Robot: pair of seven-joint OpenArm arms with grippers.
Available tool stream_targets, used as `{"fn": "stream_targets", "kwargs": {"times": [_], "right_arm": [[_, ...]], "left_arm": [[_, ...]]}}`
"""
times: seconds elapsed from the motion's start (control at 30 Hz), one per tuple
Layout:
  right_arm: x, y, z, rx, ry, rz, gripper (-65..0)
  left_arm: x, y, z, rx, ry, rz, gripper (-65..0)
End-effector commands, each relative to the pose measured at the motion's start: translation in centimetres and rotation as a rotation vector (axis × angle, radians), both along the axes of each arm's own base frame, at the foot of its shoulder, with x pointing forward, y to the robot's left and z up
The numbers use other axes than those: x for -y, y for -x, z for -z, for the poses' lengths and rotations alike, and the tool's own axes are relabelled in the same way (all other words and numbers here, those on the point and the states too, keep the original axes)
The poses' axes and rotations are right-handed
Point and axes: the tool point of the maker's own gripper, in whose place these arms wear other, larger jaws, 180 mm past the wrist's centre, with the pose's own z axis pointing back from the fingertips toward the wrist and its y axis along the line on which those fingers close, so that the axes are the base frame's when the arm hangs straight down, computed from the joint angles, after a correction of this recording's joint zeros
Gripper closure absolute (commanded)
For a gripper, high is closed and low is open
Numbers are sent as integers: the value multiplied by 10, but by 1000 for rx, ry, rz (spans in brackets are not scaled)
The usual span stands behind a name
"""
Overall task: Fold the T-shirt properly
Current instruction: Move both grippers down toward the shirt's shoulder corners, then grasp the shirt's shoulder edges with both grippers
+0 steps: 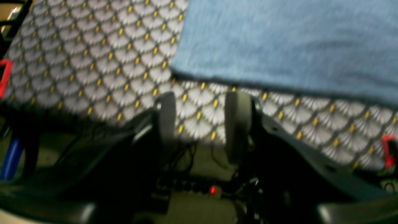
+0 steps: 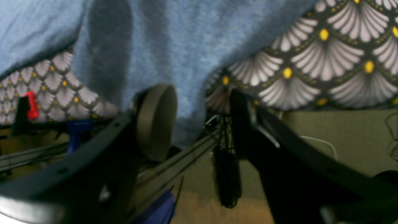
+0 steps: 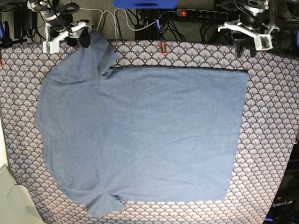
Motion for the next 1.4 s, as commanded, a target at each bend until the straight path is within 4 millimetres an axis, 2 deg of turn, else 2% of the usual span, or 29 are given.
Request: {"fn": "stream_targets", "kwargs": {"times": [0.0,0.1,0.23,0.4,0.5,0.7,0.87,1.07,1.23,1.37], "right_arm": [[1,-4,-7,30,-3,0,-314],[0,-10,-7,38,-5,-5,-314],[5,-13,4,19,-2,6,-313],[12,-4,21,-29,1,27,-290],[12,-4,23,-33,0,27,-219],[10,-2,24,-38,-2,27,-7],[-8,1,27,-51,-28,-18,0],[-14,2,28,-54,-38,-31,0],[-14,1,27,-53,-38,-31,0],[-14,1,27,-53,-38,-31,0]], "left_arm": [[-1,0,-8,25,-7,3,-258],[-2,-2,-8,30,-9,0,-258],[-2,-8,-11,48,-10,-3,-257],[-5,-5,-3,26,-11,-12,-257],[-7,-6,0,24,-11,-16,-257],[-11,-8,9,13,-11,-28,-256],[-33,-13,17,18,-29,-99,-257],[-67,-23,19,60,-40,-228,-258],[-72,-33,31,56,-28,-250,-265],[-74,-46,37,68,-12,-264,-323]]}}
